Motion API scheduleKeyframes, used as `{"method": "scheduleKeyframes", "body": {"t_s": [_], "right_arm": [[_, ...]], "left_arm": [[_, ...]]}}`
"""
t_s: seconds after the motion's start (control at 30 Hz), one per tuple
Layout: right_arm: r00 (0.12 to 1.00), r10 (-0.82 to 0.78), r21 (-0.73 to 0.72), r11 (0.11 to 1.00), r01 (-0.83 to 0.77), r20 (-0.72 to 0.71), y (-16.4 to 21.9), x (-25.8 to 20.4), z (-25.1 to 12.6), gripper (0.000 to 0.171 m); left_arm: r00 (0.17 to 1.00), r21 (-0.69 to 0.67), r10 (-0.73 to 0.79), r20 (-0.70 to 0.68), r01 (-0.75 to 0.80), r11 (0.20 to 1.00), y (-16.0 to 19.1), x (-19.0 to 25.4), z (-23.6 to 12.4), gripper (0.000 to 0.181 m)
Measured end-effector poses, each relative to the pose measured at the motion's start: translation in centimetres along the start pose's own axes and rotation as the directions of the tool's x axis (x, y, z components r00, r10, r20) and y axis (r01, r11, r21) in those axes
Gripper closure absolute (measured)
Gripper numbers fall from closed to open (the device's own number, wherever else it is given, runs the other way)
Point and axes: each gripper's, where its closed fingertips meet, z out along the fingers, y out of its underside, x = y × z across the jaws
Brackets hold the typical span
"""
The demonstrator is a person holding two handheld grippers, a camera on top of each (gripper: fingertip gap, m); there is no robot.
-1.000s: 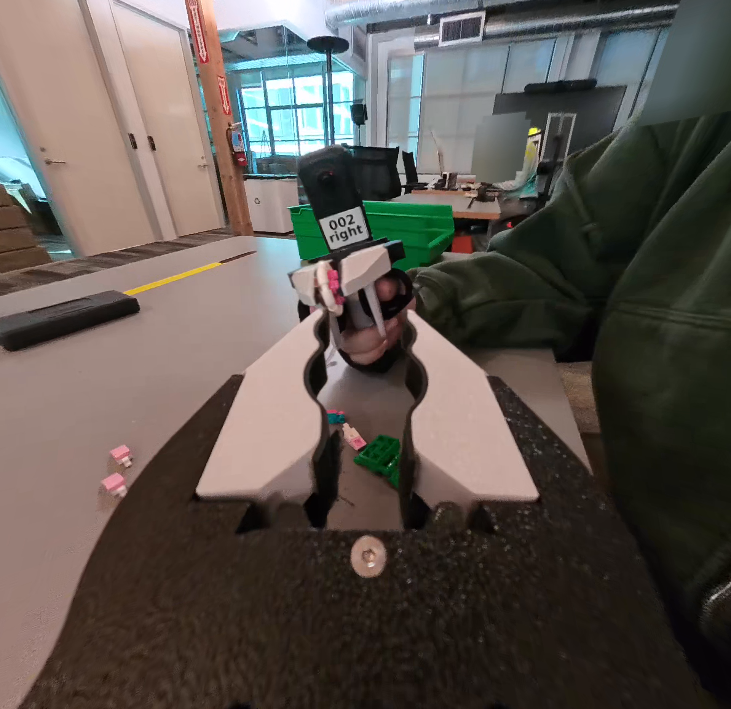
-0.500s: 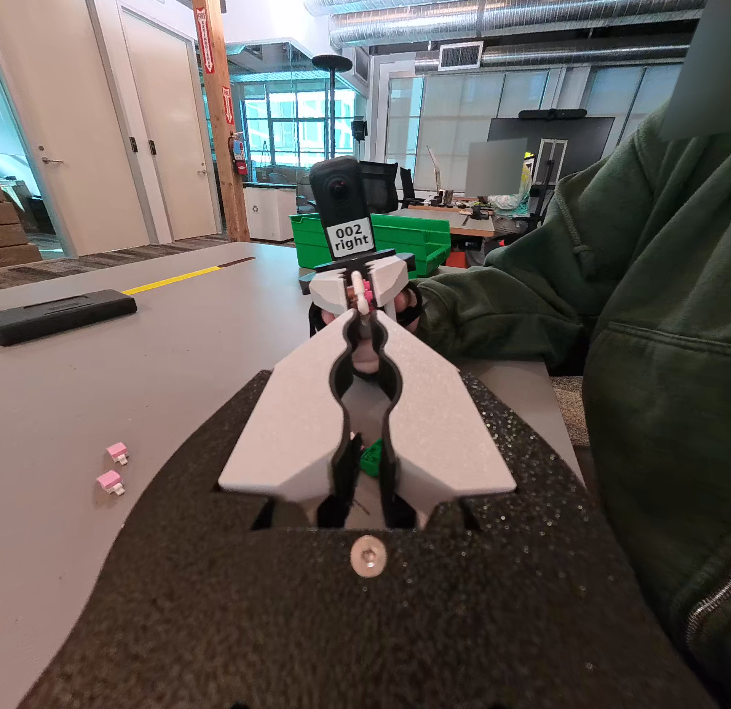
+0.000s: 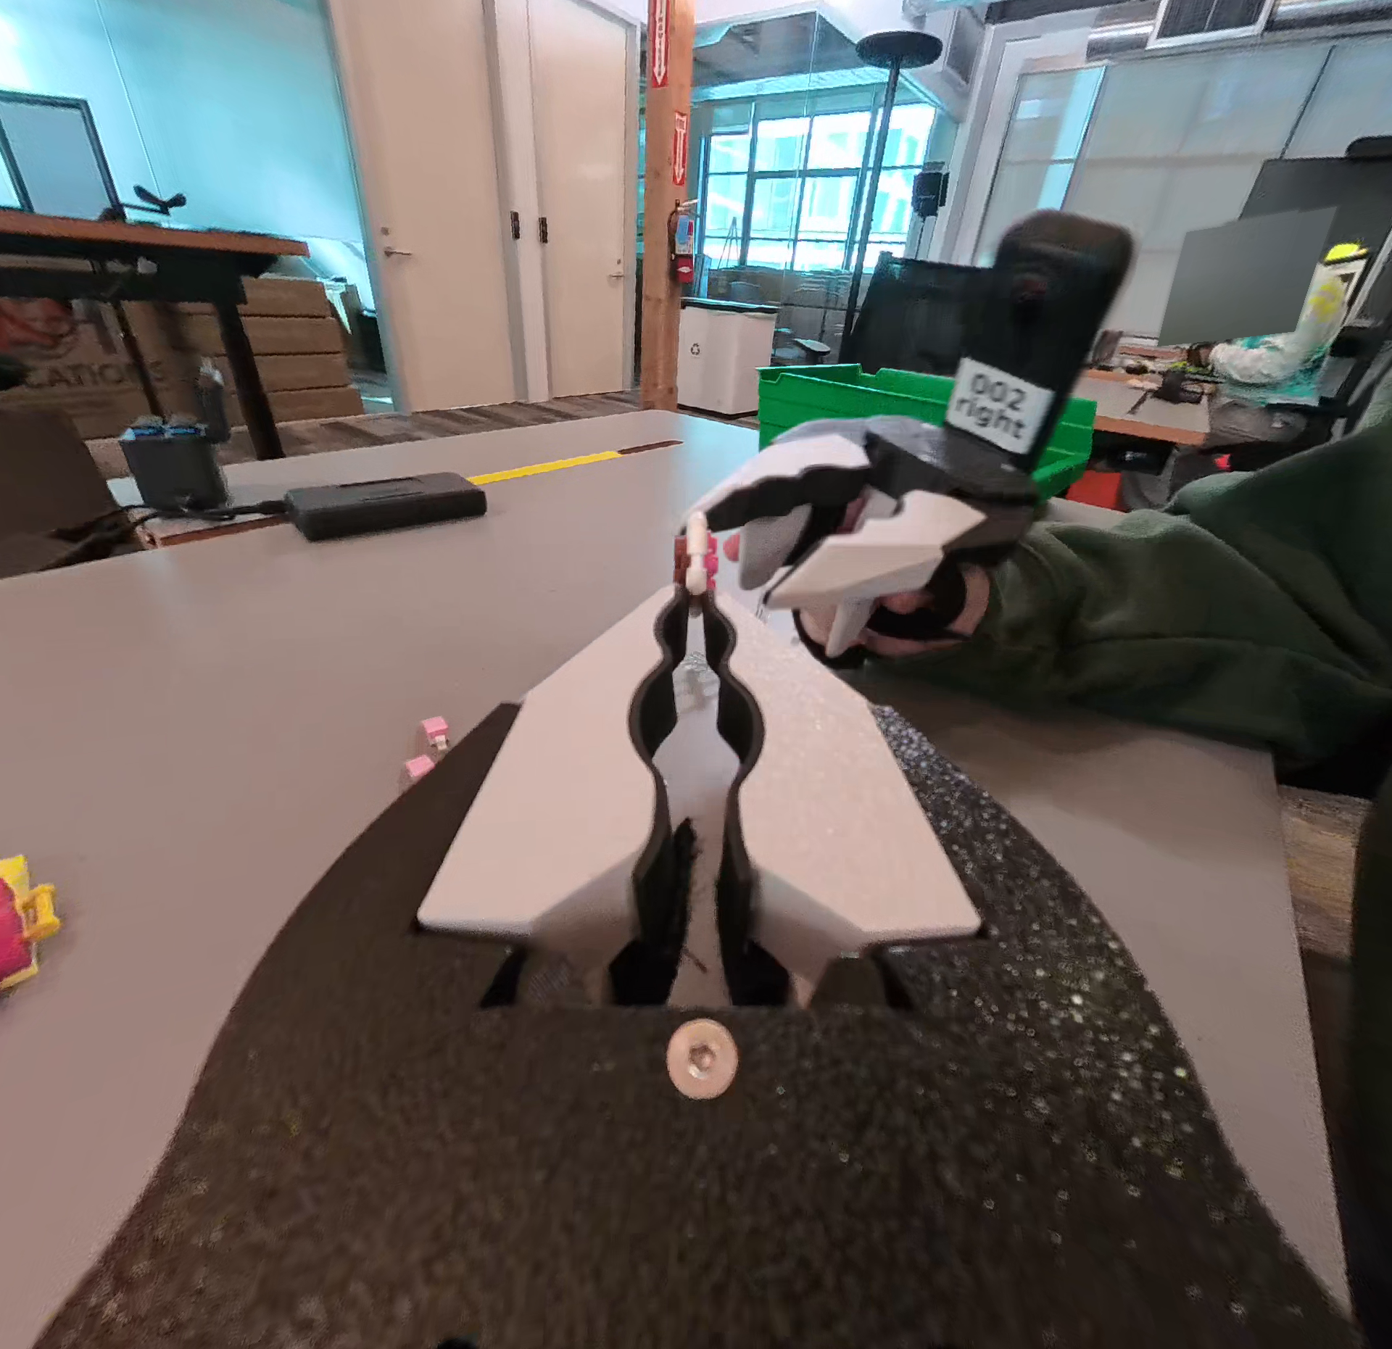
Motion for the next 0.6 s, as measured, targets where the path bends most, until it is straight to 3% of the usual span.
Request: {"method": "scheduleKeyframes", "body": {"t_s": [0.17, 0.4, 0.53, 0.6], "right_arm": [[0.956, -0.269, -0.079, 0.962, 0.261, -0.115, 0.1, -0.2, 0.3, 0.132], [0.915, -0.379, -0.137, 0.922, 0.362, -0.136, 0.5, -0.2, 0.4, 0.138], [0.904, -0.393, -0.149, 0.917, 0.37, -0.17, 0.5, 0.4, 0.2, 0.14], [0.902, -0.388, -0.174, 0.917, 0.358, -0.19, 1.0, 1.0, 0.1, 0.142]], "left_arm": [[1.0, -0.041, 0.017, -0.007, -0.017, 0.999, 0.5, 0.2, 0.4, 0.18], [0.994, -0.095, 0.106, -0.02, -0.107, 0.99, 1.3, 1.1, 0.8, 0.18], [0.95, -0.138, 0.188, 0.248, -0.158, 0.978, 1.1, -3.3, -0.7, 0.18], [0.942, -0.183, 0.159, 0.294, -0.108, 0.977, 1.3, -4.6, -1.6, 0.18]]}}
